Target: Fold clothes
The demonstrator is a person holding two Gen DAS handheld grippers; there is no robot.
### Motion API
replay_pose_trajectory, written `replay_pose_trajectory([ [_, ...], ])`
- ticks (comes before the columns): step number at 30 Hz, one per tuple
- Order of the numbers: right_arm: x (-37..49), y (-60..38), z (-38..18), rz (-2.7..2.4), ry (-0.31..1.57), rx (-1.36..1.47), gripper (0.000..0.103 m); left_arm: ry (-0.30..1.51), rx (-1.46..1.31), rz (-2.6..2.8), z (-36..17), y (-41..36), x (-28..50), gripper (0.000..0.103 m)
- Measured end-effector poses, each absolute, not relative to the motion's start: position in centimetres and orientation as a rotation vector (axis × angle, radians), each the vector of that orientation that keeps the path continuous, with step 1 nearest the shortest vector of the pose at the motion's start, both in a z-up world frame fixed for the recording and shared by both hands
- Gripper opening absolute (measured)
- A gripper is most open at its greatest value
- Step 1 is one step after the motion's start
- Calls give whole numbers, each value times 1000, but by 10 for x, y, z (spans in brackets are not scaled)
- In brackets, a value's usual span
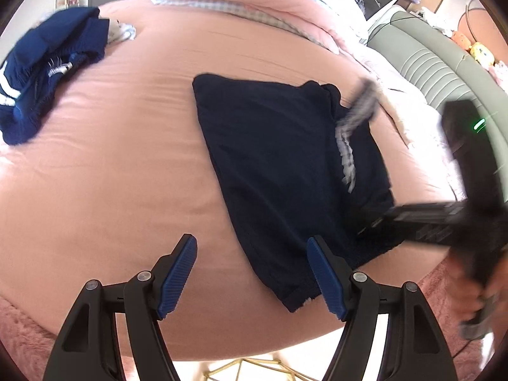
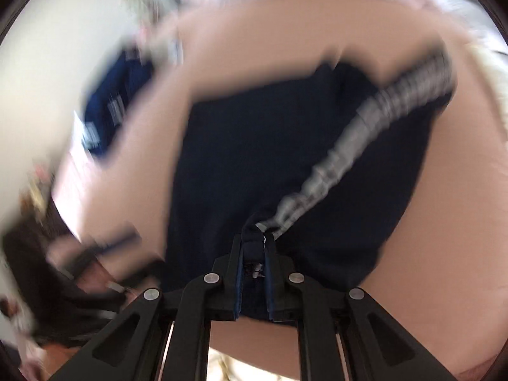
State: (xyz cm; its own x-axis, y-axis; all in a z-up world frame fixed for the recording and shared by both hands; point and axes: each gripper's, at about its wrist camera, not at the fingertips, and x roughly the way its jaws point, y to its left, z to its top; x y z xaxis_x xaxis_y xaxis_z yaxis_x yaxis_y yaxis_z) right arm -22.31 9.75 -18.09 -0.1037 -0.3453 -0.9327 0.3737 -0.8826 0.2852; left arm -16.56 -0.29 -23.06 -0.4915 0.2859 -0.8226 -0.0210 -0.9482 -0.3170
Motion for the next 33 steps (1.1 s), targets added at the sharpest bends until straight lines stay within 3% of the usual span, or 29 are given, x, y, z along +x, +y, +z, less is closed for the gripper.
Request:
replay_pose_trajectory([
  [2,-217,107,-172,-2053,-63,1645,13,-451,-1451,2497,-229,-1,-168,70],
  [4,-210,128,-154,-2066,-215,1567,29,-474,-1420,2457,-225,3,-174,70],
  [6,-201,152,-136,-2100,-346,1476,36,-497,-1397,2413,-222,9,-184,70],
  [11,-199,200,-143,-2287,-372,1523,36,-501,-1402,2340,-225,38,-213,69],
  [12,-202,207,-151,-2276,-400,1562,36,-495,-1418,2335,-228,43,-217,66],
  [14,-204,223,-164,-2248,-468,1604,36,-466,-1443,2302,-233,55,-222,43],
  [16,-199,235,-170,-2247,-508,1598,36,-382,-1472,2303,-236,68,-222,33],
  [18,-199,237,-169,-2247,-504,1582,36,-332,-1510,2287,-240,76,-224,33],
  [23,-205,219,-175,-2196,-381,1592,36,-510,-1516,2221,-246,69,-233,33],
  [29,-195,202,-175,-2169,-117,1696,36,-519,-1518,2185,-248,68,-233,32],
  [33,-199,213,-153,-2243,-221,1579,36,-509,-1498,2178,-249,76,-239,25],
])
